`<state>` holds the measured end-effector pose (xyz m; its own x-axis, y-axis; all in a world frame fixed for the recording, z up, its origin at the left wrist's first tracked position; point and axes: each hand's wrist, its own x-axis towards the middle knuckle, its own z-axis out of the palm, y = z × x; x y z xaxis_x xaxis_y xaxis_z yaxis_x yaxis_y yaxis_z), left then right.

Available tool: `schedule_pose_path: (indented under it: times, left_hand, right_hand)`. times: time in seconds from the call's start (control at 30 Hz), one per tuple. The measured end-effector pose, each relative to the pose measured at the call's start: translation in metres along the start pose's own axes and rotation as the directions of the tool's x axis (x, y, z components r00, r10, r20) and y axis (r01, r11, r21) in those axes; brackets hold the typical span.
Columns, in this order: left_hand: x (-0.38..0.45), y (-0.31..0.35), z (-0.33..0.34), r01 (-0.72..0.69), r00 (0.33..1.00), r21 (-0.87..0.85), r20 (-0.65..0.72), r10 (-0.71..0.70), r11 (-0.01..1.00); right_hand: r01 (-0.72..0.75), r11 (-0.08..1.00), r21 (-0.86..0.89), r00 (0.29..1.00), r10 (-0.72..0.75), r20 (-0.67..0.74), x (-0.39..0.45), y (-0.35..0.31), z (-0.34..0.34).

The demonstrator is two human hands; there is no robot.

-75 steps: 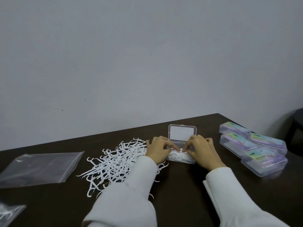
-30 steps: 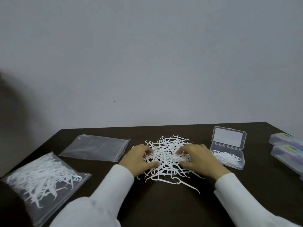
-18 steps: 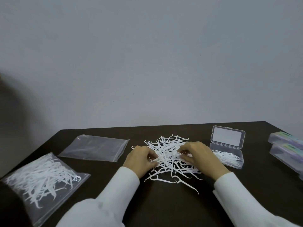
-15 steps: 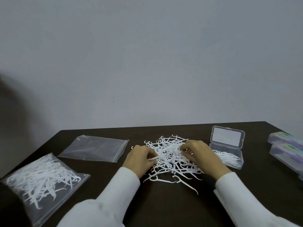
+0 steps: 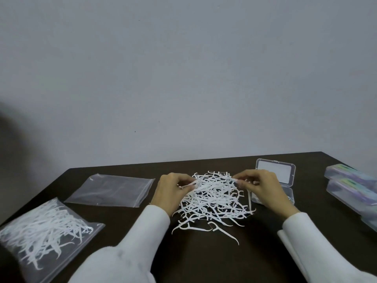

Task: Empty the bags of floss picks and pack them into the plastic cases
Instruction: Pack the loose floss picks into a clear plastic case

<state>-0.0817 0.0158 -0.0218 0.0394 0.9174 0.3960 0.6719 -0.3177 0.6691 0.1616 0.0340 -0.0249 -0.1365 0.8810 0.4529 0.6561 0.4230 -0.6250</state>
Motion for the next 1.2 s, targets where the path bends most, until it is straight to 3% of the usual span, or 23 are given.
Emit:
schedule_pose_path:
  times: [0.27, 0.57, 0.73, 0.87, 1.2]
  left_hand:
    - [0.015, 0.029, 0.023, -0.013, 0.999, -0.242, 0.03, 0.021, 0.97]
    - [0.031, 0.056, 0.063, -0.026, 0.995, -0.405, 0.073, 0.061, 0.914]
    - [0.043, 0.065, 0.084, 0.006, 0.995, -0.488, 0.089, 0.043, 0.873]
    - [0.052, 0.072, 0.098, 0.051, 0.995, -0.573, 0.1, 0.008, 0.818]
    - [0.065, 0.087, 0.121, 0.037, 0.992, -0.595, 0.12, 0.043, 0.803]
  right_hand:
    - [-0.066, 0.969, 0.236, 0.99, 0.093, -0.106, -0.006, 0.01, -0.028]
    - [-0.174, 0.971, 0.165, 0.949, 0.21, -0.233, -0.01, 0.035, -0.054]
    - [-0.243, 0.943, 0.226, 0.906, 0.304, -0.294, -0.012, 0.046, -0.055]
    - [-0.272, 0.946, 0.177, 0.921, 0.309, -0.235, -0.011, 0.049, -0.052]
    - [-0.278, 0.956, -0.092, 0.961, 0.278, -0.015, -0.013, 0.059, -0.059]
